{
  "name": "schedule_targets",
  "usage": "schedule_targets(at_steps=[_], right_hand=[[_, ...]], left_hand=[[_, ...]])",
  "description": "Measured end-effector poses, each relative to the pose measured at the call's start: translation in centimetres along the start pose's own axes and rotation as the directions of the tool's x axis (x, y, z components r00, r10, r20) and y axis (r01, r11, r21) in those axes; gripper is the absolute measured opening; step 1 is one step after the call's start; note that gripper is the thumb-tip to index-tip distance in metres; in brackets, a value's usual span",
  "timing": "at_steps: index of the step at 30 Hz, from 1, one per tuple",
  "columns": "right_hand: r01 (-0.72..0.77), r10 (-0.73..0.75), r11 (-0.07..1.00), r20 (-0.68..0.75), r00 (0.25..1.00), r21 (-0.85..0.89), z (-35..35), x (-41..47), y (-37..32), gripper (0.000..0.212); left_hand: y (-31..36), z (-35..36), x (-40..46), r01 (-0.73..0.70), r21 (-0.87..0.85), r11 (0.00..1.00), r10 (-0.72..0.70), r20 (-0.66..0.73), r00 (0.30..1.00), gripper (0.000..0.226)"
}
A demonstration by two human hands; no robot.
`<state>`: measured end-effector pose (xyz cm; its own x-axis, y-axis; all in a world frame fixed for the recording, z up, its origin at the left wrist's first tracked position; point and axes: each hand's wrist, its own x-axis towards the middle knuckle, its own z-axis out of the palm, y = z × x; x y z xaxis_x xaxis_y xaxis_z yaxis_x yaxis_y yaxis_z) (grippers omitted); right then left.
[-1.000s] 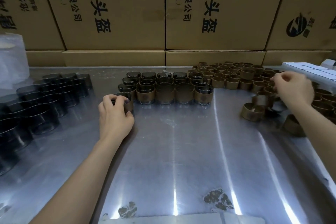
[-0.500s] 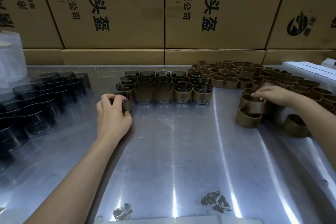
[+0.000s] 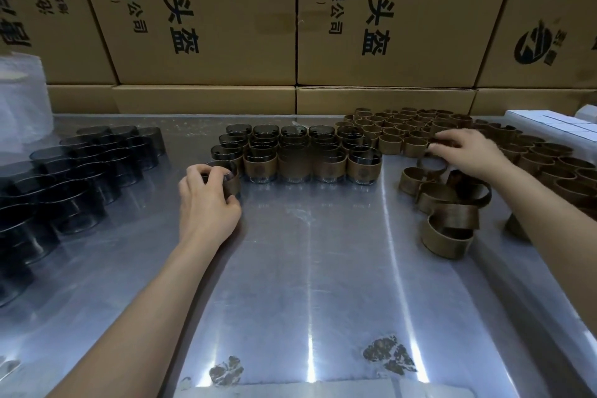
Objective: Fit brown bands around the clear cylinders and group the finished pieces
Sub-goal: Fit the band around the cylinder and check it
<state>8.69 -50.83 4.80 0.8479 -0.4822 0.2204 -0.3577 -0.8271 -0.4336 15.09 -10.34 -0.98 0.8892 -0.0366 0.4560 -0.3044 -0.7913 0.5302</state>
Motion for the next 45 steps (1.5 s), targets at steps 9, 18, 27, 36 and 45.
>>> schedule_targets(at_steps=[9,18,27,36,45], right_hand=[[-0.061,0.067,0.996,0.089,0.994,-0.073,1.5,1.4,-1.1,0.035],[-0.05,0.045,0.992,-0.045,0.998,-0.117,0.2,-1.2,-2.8,0.04],[0.177,-0.18,0.875,0.037,0.983,-0.45,3.0,-11.9,-5.3,0.051],[0.255,-0.381,0.894,-0.326,0.865,-0.367,3.9,-13.4,-6.6,0.022],[0.45,-0.467,0.875,-0.067,0.882,-0.18,9.3,-16.5,-13.6,0.017]], left_hand=[[-0.1,0.1,0.0,-0.012,0.003,1.0,0.012,-0.002,1.0,0.037],[0.0,0.0,0.0,0.0,0.0,1.0,0.0,0.009,1.0,0.038],[0.4,-0.4,-0.3,-0.003,-0.03,1.0,0.004,0.025,1.0,0.04],[0.7,-1.4,-1.7,-0.037,-0.038,0.999,0.037,0.014,0.999,0.053],[0.0,-5.8,-4.7,0.015,0.23,0.973,-0.014,-0.005,1.0,0.071]])
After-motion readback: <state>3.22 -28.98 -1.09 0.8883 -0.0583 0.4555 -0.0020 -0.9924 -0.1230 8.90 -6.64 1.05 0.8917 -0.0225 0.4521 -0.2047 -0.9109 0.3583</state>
